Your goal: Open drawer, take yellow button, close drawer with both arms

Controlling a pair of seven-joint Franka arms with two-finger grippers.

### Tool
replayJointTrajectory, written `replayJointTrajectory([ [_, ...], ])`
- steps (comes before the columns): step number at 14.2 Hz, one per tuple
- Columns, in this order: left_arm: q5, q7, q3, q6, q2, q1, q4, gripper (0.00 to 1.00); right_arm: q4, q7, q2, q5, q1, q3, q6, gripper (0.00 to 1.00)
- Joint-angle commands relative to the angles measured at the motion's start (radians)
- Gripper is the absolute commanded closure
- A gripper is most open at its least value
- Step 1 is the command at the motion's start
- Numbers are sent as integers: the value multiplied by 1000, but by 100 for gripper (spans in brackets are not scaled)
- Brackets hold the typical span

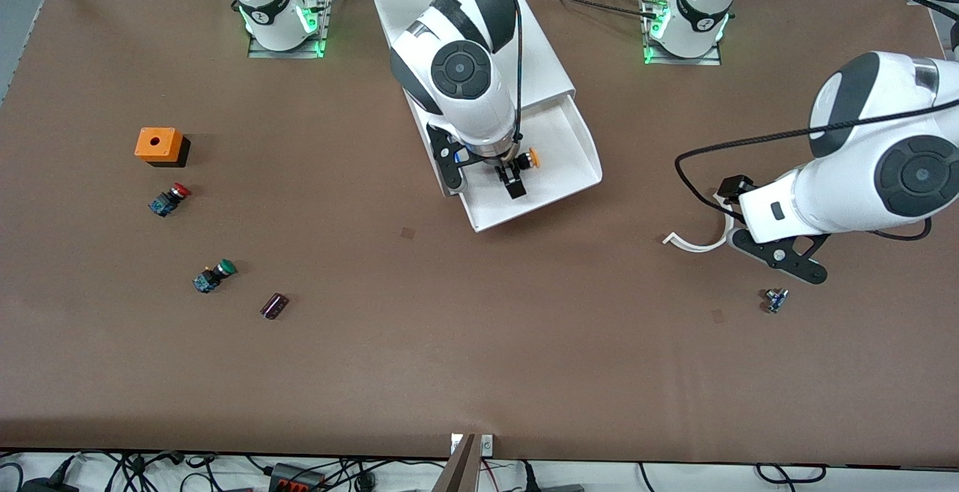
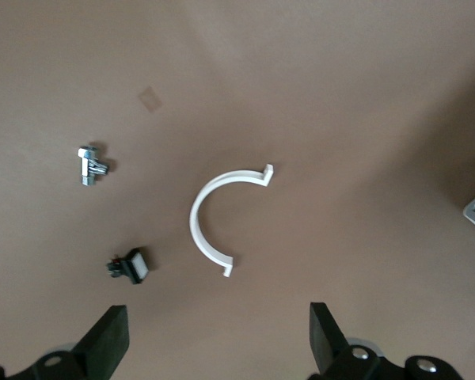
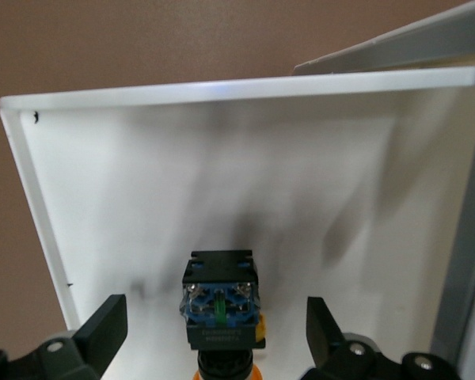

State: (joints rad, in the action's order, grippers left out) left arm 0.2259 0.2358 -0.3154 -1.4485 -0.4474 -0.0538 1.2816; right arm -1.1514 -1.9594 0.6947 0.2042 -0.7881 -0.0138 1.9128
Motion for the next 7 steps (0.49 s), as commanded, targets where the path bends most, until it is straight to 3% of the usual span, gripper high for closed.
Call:
replayJointTrajectory([
  [1,41,-26,9,7,-28,31,-45,0,36,-21,16,0,-16,0,-29,0],
  [7,38,-452,7,-48,-50,32,-71,0,35,-21,23,0,-19,0,-26,0],
])
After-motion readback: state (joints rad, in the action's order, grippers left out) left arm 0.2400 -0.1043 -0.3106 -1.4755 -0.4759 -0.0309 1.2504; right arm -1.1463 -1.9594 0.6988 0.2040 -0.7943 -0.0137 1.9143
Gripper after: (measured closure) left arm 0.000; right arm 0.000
